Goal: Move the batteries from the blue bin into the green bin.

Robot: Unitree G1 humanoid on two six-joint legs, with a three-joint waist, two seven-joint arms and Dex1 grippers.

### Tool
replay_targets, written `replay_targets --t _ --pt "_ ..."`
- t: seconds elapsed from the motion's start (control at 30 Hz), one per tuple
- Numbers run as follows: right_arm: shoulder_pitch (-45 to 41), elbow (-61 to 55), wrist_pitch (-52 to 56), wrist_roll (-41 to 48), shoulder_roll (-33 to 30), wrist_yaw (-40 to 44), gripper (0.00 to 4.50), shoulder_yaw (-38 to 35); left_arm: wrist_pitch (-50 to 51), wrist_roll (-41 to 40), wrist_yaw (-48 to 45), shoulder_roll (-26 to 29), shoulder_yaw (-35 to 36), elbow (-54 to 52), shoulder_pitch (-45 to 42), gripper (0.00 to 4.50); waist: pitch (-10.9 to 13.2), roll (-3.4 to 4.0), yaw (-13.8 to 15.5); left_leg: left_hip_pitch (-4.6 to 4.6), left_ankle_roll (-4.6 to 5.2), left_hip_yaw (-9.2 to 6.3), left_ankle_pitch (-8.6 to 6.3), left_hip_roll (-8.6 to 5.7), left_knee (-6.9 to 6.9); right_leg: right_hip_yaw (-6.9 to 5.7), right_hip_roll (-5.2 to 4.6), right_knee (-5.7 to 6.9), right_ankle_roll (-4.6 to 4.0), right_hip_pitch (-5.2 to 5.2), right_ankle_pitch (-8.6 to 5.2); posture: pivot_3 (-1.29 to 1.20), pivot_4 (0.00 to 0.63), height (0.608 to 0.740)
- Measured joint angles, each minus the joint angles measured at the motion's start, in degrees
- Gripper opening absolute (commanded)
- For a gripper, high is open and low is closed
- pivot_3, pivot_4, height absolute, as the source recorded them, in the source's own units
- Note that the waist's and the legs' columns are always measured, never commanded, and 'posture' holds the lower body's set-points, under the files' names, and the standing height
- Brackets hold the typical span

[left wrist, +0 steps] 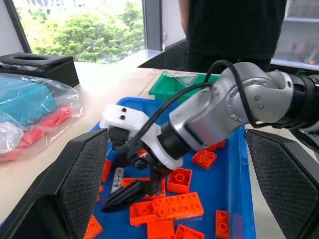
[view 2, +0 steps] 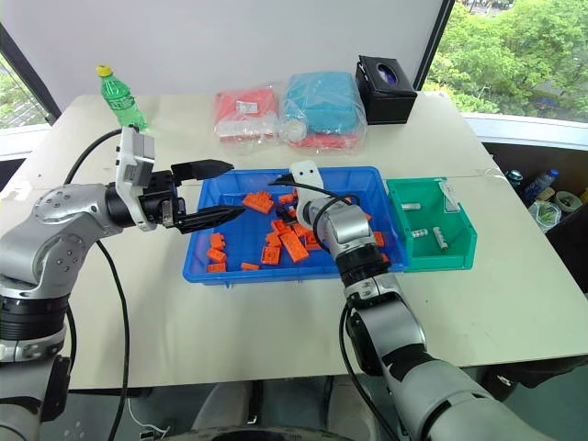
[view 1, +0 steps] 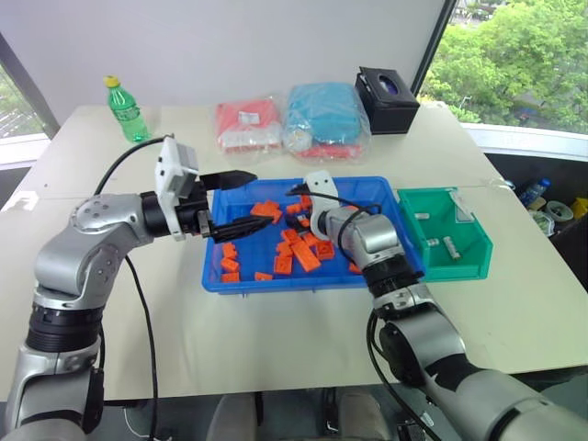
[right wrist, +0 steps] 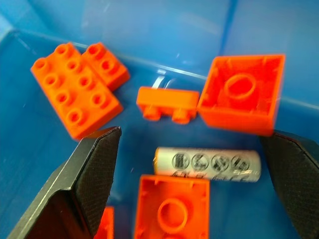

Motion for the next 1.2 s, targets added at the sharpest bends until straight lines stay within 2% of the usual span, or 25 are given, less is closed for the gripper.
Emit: replay_targets --t 0.1,0.2,0.53,0.7,0.87,0.97,1.2 --pt "-0.3 1.3 -1.4 -0.1 0.1 -0.1 3.58 -0.4 0.0 0.0 0.0 0.0 0.0 0.0 0.0 4.5 0.0 -0.01 0.0 0.01 0.0 -0.01 0.0 0.0 0.0 0.0 0.0 0.02 0.0 0.03 0.0 0.0 0.15 0.723" --pt "-0.3 1.3 -1.3 -0.1 0.2 0.1 2.24 -0.5 0.0 0.1 0.0 0.0 0.0 0.0 -0.1 4.5 0.0 -0.01 -0.1 0.01 0.0 0.0 0.0 0.0 -0.01 0.01 0.0 0.05 0.0 0.07 0.01 0.0 0.15 0.723" --pt "1.4 -3.3 2.2 -0.4 0.4 0.8 2.24 0.8 -0.9 0.8 -0.2 -0.2 0.0 1.9 -0.9 4.5 0.0 0.0 0.0 0.01 0.0 -0.01 0.0 0.0 -0.02 0.01 0.0 0.04 0.0 0.02 0.0 0.0 0.15 0.723" --pt "2.2 -12.5 7.1 0.6 -0.9 1.0 2.24 -0.1 -1.1 1.1 -0.8 -1.1 -0.3 2.7 -1.6 4.5 0.0 0.01 0.2 -0.14 0.0 -0.01 0.0 0.0 -0.01 0.01 0.0 0.08 0.01 0.05 0.01 0.0 0.15 0.723" --pt "1.4 -34.3 17.5 5.2 -7.8 0.8 2.24 -10.7 -1.8 1.3 -1.6 -1.4 -1.3 3.6 -2.4 4.5 0.0 -0.02 0.5 -0.1 -0.01 -0.06 0.0 -0.02 -0.01 -0.01 0.0 -0.19 0.0 0.02 -0.01 0.0 0.15 0.723" --pt "4.0 -43.2 23.4 6.1 -13.6 0.6 2.24 -16.8 -2.1 1.5 -2.2 -1.5 -1.6 4.3 -2.5 4.5 0.0 -0.02 0.7 -0.11 -0.02 -0.03 -0.01 0.01 -0.07 -0.03 0.04 -0.55 -0.02 0.09 -0.03 0.0 0.15 0.723" --pt "15.2 -53.7 34.4 7.2 -21.6 1.3 2.24 -27.1 -2.7 2.3 -3.5 -2.9 -2.6 6.1 -3.2 4.5 0.0 0.01 0.4 -0.16 -0.01 0.16 -0.01 0.01 -0.08 -0.03 -0.01 -0.69 0.0 0.26 -0.01 0.0 0.15 0.723"
